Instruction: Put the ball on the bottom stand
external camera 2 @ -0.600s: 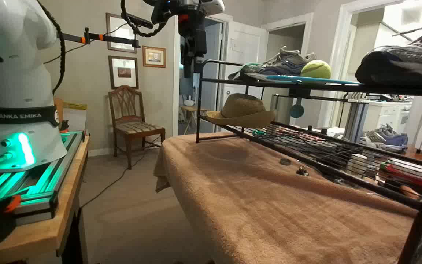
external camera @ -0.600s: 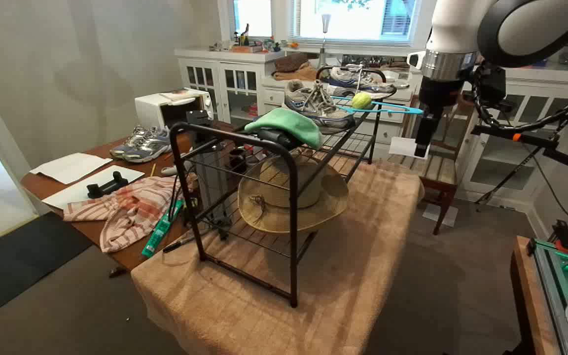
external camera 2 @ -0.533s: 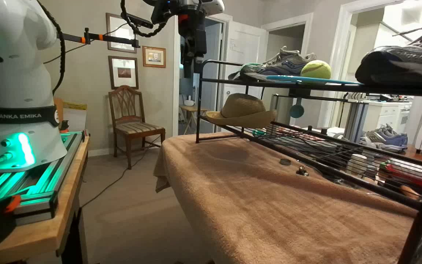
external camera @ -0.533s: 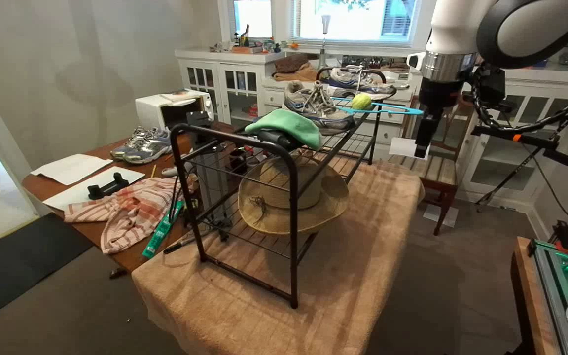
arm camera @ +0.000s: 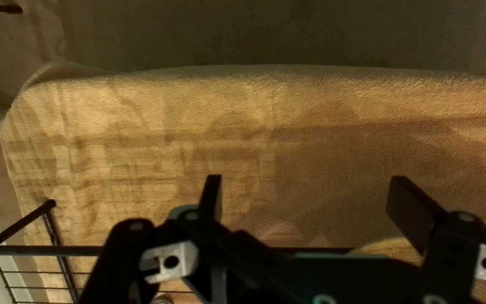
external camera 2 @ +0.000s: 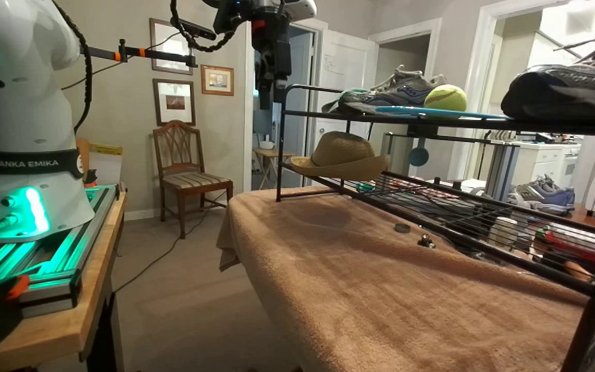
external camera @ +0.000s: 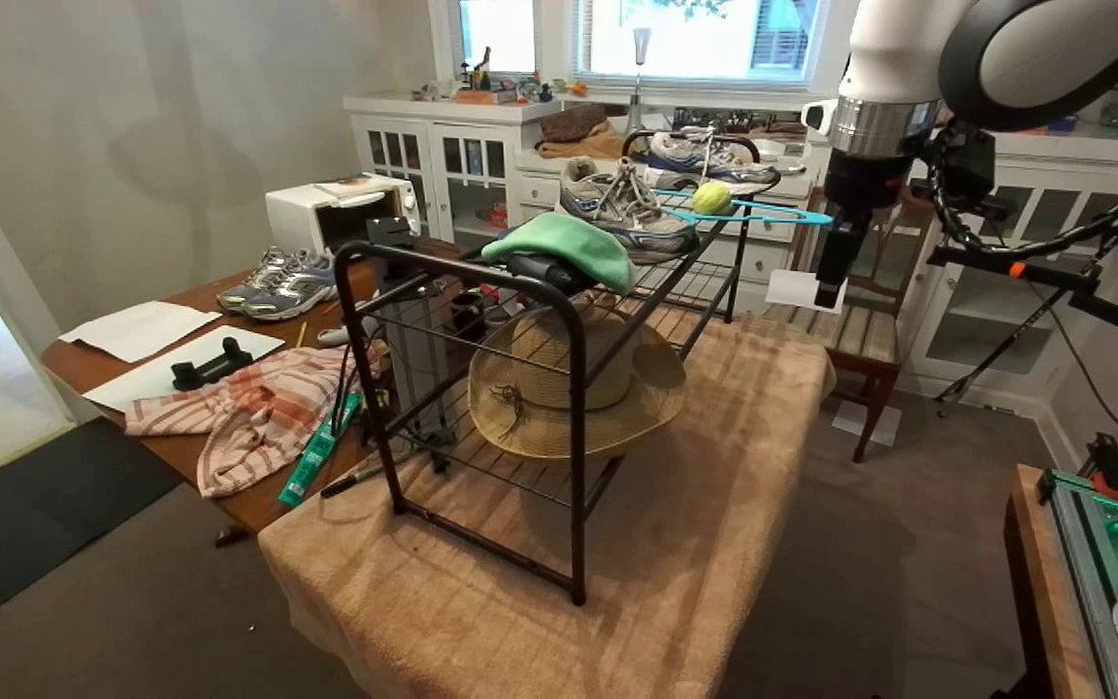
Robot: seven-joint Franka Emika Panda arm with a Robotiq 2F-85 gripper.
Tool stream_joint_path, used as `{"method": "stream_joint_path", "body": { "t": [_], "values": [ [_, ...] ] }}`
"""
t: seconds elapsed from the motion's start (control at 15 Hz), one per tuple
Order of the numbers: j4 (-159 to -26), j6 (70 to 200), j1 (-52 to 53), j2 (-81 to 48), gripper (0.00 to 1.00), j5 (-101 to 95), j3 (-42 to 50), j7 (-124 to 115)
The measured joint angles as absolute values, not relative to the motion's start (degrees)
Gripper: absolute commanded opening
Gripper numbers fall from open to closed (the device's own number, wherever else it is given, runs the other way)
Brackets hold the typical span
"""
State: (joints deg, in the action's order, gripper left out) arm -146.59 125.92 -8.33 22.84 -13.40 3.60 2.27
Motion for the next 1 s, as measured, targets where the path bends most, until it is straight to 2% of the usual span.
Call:
{"method": "stream_joint_path", "body": {
  "t": [0.6,1.0],
  "values": [
    [-135.20,122.15,-13.69,26.84,1.00,-11.55,9.56,-3.75],
    [-126.55,126.83,-14.72,22.11,1.00,-6.18,15.11,-3.14]
  ]
}}
